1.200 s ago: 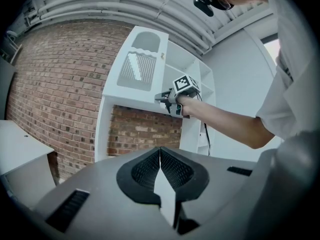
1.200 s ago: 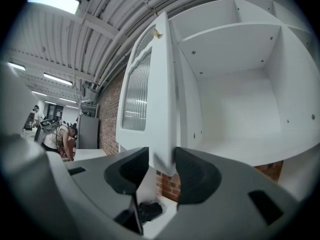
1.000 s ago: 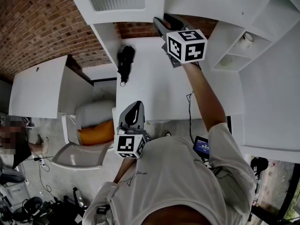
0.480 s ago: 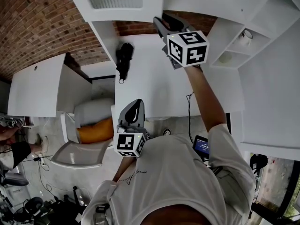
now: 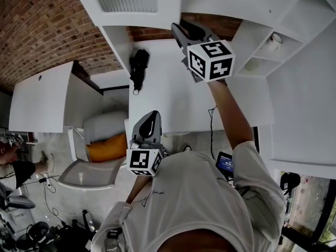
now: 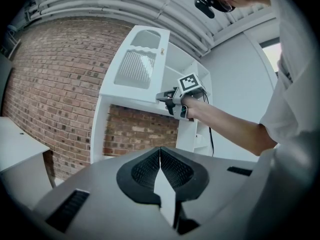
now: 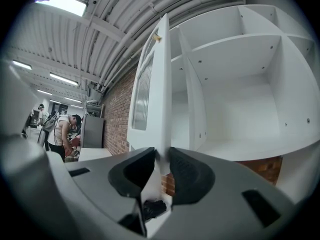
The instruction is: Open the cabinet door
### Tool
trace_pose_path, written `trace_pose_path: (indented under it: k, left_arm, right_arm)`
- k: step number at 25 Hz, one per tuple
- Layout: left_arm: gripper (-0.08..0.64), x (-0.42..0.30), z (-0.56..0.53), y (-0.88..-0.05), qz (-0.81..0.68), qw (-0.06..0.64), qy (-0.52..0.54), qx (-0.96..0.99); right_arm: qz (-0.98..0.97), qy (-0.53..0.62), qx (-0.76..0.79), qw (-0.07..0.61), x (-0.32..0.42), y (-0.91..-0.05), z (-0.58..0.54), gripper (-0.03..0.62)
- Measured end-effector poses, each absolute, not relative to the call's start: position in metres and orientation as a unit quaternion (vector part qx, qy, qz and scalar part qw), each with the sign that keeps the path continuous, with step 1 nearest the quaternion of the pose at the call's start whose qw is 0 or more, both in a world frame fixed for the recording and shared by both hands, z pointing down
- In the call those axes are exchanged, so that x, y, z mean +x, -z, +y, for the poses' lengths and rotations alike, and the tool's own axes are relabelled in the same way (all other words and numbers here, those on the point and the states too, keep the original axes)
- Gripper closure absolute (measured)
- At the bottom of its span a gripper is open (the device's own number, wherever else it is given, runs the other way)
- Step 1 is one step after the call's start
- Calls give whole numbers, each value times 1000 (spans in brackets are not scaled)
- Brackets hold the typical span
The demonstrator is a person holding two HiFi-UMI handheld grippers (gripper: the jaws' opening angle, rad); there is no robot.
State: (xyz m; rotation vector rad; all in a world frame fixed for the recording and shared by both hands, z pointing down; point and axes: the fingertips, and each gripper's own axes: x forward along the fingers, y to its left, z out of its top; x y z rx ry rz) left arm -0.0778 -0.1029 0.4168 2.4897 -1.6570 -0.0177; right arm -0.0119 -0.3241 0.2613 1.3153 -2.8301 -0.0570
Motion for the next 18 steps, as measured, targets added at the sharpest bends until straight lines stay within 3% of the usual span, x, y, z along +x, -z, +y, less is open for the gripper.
trace_pose_path:
  k: [18]
  left_arm:
    - [543, -69, -101, -419, -549, 78, 3, 832]
  right_arm:
    - [-921, 20, 390, 7, -21, -260, -285, 511]
